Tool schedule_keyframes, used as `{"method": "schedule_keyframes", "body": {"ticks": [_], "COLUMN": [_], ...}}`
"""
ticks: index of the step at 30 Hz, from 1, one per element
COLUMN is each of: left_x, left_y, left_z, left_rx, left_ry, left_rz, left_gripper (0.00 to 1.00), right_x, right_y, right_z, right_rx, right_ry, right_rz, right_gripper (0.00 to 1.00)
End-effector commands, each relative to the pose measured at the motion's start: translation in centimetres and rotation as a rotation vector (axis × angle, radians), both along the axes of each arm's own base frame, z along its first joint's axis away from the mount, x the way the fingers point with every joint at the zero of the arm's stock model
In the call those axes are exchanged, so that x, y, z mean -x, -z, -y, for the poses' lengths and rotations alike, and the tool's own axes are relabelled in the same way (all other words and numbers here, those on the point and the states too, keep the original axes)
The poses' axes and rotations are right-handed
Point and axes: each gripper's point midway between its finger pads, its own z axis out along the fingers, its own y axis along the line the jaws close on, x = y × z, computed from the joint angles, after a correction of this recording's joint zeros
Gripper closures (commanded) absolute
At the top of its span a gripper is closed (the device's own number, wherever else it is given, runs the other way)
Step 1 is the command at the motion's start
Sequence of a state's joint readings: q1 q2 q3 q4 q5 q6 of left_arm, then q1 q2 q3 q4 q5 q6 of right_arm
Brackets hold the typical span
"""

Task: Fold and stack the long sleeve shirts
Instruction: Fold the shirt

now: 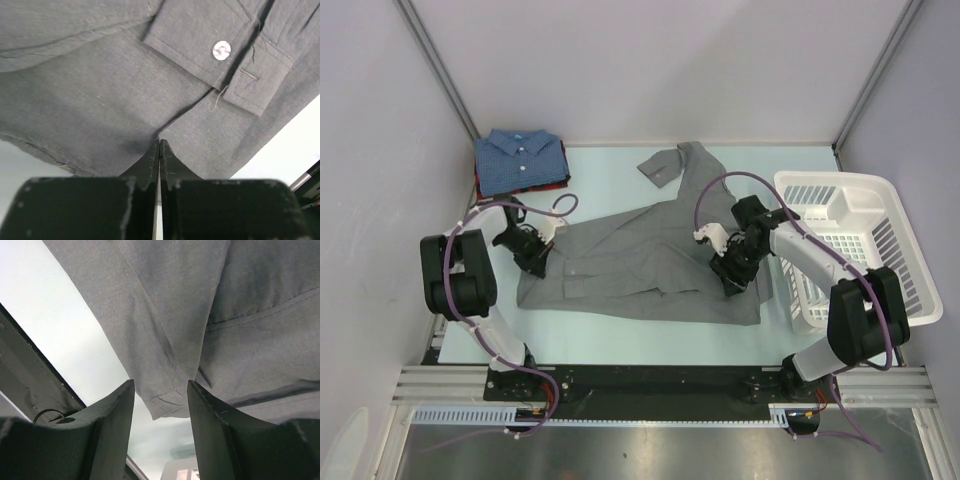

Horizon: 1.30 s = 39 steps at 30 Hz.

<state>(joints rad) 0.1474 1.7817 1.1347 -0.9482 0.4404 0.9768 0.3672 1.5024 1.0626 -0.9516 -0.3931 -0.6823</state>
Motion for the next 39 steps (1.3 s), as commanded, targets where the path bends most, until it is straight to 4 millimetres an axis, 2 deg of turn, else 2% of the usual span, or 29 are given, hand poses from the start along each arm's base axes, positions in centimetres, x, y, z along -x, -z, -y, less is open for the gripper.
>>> {"method": "schedule_keyframes", "body": {"ticks": [1,2,3,5,6,8,9,10,11,12,13,14,15,16,17,19,20,21,22,23,24,27,30,35,37,39], "left_x": [-3.3,-3.9,-5.4,-6.6,-7.6,-8.7,-10.5,-11.0,-11.8,-13.0,-13.1,-13.9,-13.8,-13.7,-14.1,-13.6,-13.2,-13.7,-13.6,-13.4,-12.9,-12.8,-13.2,-13.4,-13.4,-13.2], "left_y": [-3.2,-4.2,-5.9,-8.0,-9.4,-10.5,-12.0,-14.2,-15.9,-17.9,-19.6,-20.9,-20.8,-20.4,-19.1,-17.8,-14.4,-15.1,-14.5,-13.8,-12.7,-10.6,-8.6,-6.3,-5.3,-4.8], "left_z": [0.2,0.7,0.9,2.4,2.9,4.0,3.9,5.0,5.0,5.2,5.8,6.5,6.9,7.4,7.7,8.6,8.4,8.8,8.8,9.1,9.2,9.9,10.3,10.5,11.0,11.9], "left_rx": [0.032,0.055,0.066,0.085,0.071,0.007,-0.024,-0.024,-0.035,-0.032,-0.015,0.023,0.049,0.107,0.124,0.122,0.100,0.126,0.146,0.160,0.155,0.111,0.042,-0.019,-0.048,-0.061], "left_ry": [-0.030,-0.037,-0.042,-0.029,-0.006,0.048,0.047,0.054,0.040,0.033,0.024,0.018,0.011,-0.079,-0.100,-0.017,-0.032,-0.032,-0.024,-0.002,0.016,0.060,0.069,0.088,0.112,0.146], "left_rz": [0.139,0.170,0.250,0.332,0.416,0.511,0.619,0.707,0.780,0.882,0.944,1.009,0.999,0.944,0.889,0.761,0.615,0.605,0.578,0.564,0.553,0.534,0.507,0.476,0.469,0.464], "left_gripper": [1.00,0.88,0.76,0.56,0.53,0.48,0.46,0.44,0.21,0.01,0.00,0.01,0.00,0.00,0.01,0.01,0.01,0.01,0.02,0.06,0.08,0.13,0.16,0.17,0.18,0.19], "right_x": [-3.2,-4.2,-5.6,-8.5,-10.3,-12.8,-14.6,-16.0,-17.0,-18.0,-20.0,-20.9,-22.0,-24.1,-25.6,-28.7,-31.1,-32.4,-33.3,-34.9,-36.1,-38.8,-40.3,-40.8,-40.8,-40.7], "right_y": [-1.7,-2.1,-2.7,-4.1,-5.4,-6.8,-8.3,-8.6,-9.3,-9.7,-10.6,-10.7,-10.8,-12.2,-10.6,-10.0,-9.8,-9.0,-8.6,-10.1,-7.3,-5.8,-4.7,-2.0,-0.5,0.2], "right_z": [-0.6,-0.3,-0.4,0.0,-0.4,-0.6,-0.4,-0.5,-0.6,-0.5,-0.8,-1.0,-0.9,-1.2,-1.3,-0.6,-0.8,-0.4,-0.5,-0.7,-0.5,-0.2,0.7,1.2,1.6,1.9], "right_rx": [-0.025,-0.033,-0.047,-0.095,-0.137,-0.194,-0.222,-0.249,-0.267,-0.277,-0.304,-0.321,-0.325,-0.359,-0.365,-0.337,-0.349,-0.327,-0.324,-0.355,-0.323,-0.313,-0.295,-0.252,-0.222,-0.198], "right_ry": [0.041,0.072,0.119,0.202,0.236,0.317,0.352,0.393,0.415,0.442,0.464,0.504,0.538,0.570,0.665,0.780,0.835,0.870,0.883,0.888,0.910,0.937,0.976,1.000,1.011,1.025], "right_rz": [0.091,0.108,0.124,0.170,0.196,0.231,0.274,0.284,0.306,0.324,0.373,0.374,0.385,0.442,0.395,0.426,0.423,0.428,0.422,0.460,0.442,0.477,0.516,0.509,0.497,0.496], "right_gripper": [0.49,0.49,0.48,0.47,0.46,0.45,0.43,0.41,0.39,0.32,0.29,0.23,0.14,0.12,0.11,0.11,0.11,0.11,0.12,0.11,0.12,0.16,0.21,0.28,0.30,0.31]}}
